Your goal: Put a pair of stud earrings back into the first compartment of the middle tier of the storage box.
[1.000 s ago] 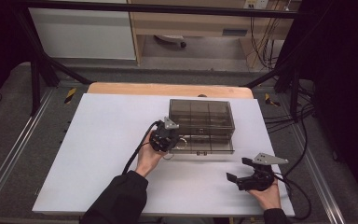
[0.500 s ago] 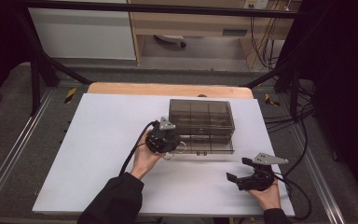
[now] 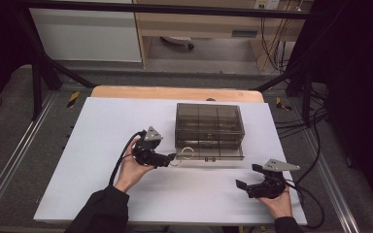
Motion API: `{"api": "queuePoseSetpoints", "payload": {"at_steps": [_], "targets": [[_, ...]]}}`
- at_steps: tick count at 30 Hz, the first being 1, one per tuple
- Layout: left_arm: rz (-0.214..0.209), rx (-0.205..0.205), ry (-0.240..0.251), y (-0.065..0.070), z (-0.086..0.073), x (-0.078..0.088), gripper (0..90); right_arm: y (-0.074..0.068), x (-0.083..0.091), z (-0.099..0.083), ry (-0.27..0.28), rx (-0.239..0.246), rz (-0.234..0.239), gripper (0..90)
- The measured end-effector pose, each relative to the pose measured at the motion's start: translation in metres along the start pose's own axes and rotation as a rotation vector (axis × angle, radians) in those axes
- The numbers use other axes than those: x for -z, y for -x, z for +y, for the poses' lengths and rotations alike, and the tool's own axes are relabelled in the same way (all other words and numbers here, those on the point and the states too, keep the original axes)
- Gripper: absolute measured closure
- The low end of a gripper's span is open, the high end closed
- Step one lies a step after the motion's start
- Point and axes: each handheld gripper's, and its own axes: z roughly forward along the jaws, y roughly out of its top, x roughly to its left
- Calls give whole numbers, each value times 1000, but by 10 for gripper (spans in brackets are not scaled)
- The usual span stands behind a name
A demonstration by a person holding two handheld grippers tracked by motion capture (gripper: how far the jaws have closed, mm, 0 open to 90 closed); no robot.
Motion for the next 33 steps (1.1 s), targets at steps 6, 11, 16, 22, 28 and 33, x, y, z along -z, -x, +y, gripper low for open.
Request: {"api": "queuePoseSetpoints", "payload": {"at_steps": [6,11,16,22,28,33], "targets": [[25,26,-36,-8,-7,-7,133,0,0,0,0,0,0,7],[62,19,-80,-8,-10,-21,168,0,0,0,1,0,2,7],[71,18,-95,-8,-11,-28,247,0,0,0,1,-1,2,7],[62,33,-100,-7,-13,-36,402,0,0,0,1,-1,2,7],[55,39,-104,-2,-13,-43,548,0,0,0,1,-2,3,7],[37,55,-104,0,-14,-49,639,0,0,0,1,-2,3,7]]}}
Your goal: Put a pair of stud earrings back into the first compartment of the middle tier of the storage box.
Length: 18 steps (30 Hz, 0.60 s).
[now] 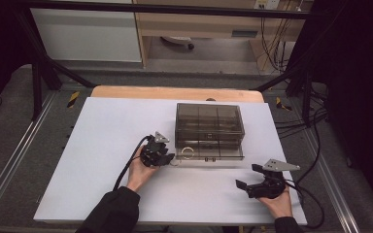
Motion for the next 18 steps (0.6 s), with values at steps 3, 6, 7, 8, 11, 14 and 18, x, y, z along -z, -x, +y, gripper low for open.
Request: {"api": "queuePoseSetpoints", "payload": {"at_steps": [3,6,7,8,11,14,18], "targets": [[3,-3,0,2,0,-1,680,0,0,0,1,1,0,7],[1,-4,-3,2,0,-2,719,0,0,0,1,1,0,7],[-1,-2,-5,3,0,-2,730,0,0,0,1,1,1,7],[-1,-2,-5,3,0,-2,743,0,0,0,1,1,1,6],[2,-3,-5,4,0,-3,765,0,0,0,0,0,1,7],[4,-4,-10,5,0,-4,792,0,0,0,1,1,1,6],[11,-11,-12,7,0,-5,806,0,0,0,0,1,1,7]]}}
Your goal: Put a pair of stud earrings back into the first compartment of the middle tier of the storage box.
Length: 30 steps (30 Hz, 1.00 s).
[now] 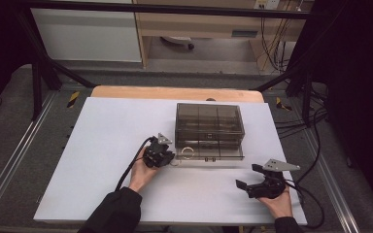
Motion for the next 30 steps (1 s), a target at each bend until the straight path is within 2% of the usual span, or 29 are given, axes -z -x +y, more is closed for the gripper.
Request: {"api": "queuePoseSetpoints", "payload": {"at_steps": [4,11,20,30], "targets": [[9,-4,-5,0,0,0,845,0,0,0,0,0,0,7],[25,-23,-7,3,0,0,854,0,0,0,0,-1,-1,7],[11,3,1,0,1,4,861,0,0,0,0,0,-1,6],[15,4,14,-3,0,15,862,0,0,0,-1,-1,-2,7]]}}
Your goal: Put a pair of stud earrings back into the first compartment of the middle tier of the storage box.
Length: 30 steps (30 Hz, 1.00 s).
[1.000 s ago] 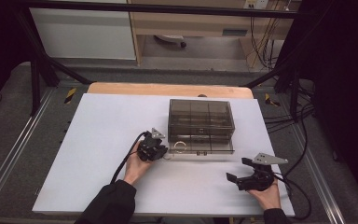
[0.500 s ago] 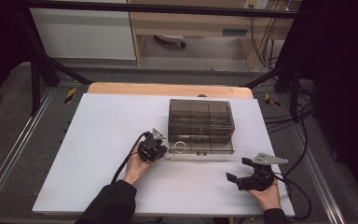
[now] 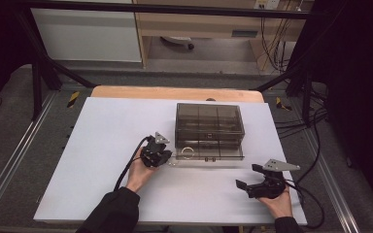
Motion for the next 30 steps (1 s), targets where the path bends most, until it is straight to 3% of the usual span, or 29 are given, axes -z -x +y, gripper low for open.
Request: {"api": "queuePoseSetpoints", "payload": {"at_steps": [18,30], "targets": [[9,21,29,-16,-10,32,862,0,0,0,-3,-1,-1,6],[-2,29,64,-18,-4,54,862,0,0,0,-3,-2,-1,7]]}}
